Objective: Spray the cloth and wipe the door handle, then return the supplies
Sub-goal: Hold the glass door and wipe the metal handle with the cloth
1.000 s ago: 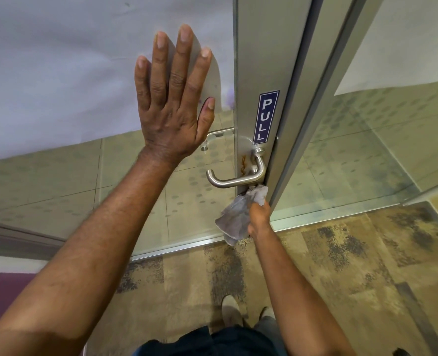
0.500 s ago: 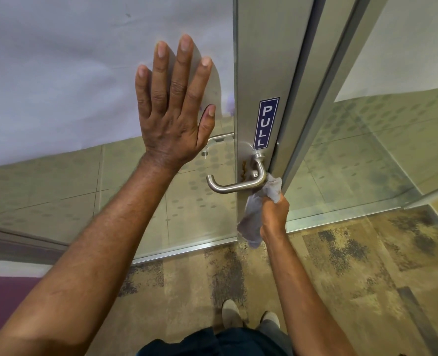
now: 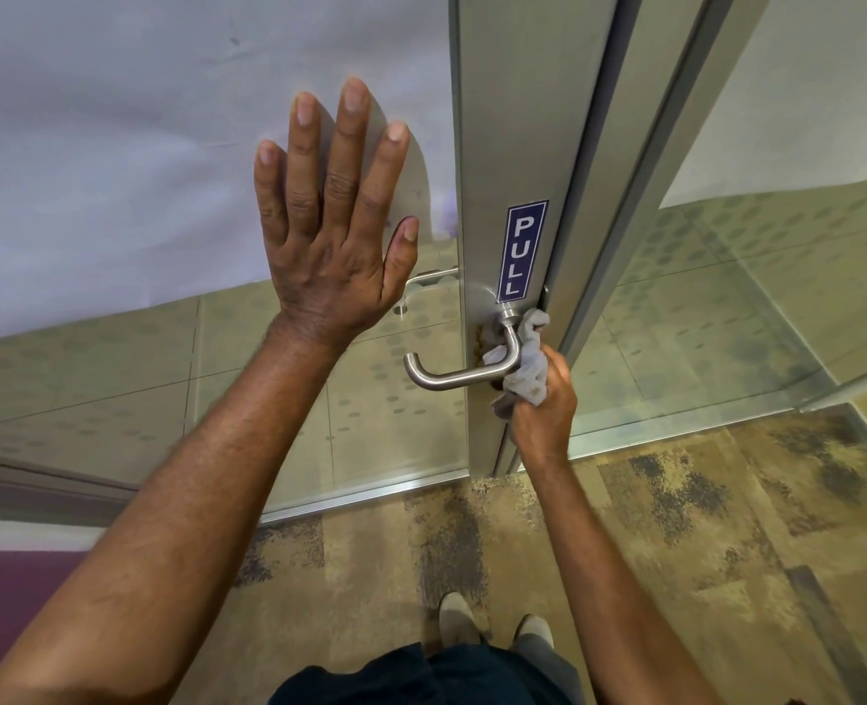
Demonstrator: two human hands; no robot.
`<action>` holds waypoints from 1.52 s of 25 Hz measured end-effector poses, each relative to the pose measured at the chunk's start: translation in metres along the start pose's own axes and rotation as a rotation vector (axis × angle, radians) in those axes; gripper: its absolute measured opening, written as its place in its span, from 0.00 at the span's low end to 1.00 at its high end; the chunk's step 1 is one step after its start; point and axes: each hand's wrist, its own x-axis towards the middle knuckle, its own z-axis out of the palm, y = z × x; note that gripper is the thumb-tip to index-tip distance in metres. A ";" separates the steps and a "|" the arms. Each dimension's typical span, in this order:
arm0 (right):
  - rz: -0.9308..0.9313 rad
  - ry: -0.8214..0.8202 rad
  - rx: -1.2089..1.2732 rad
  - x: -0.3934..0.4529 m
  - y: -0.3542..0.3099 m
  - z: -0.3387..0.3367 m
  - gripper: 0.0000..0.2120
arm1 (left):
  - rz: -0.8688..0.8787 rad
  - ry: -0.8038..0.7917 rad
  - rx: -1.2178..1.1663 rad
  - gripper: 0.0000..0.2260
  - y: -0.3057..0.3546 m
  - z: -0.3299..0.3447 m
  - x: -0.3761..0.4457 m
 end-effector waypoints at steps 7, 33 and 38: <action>0.074 -0.002 0.004 -0.016 0.038 0.022 0.30 | -0.007 0.000 0.007 0.24 0.000 0.001 0.000; 0.477 0.127 0.357 -0.062 -0.013 0.112 0.14 | 0.023 0.004 -0.055 0.25 -0.002 0.002 -0.001; 0.195 0.113 0.148 -0.068 -0.014 0.116 0.21 | 0.019 0.004 -0.060 0.25 -0.003 0.002 -0.001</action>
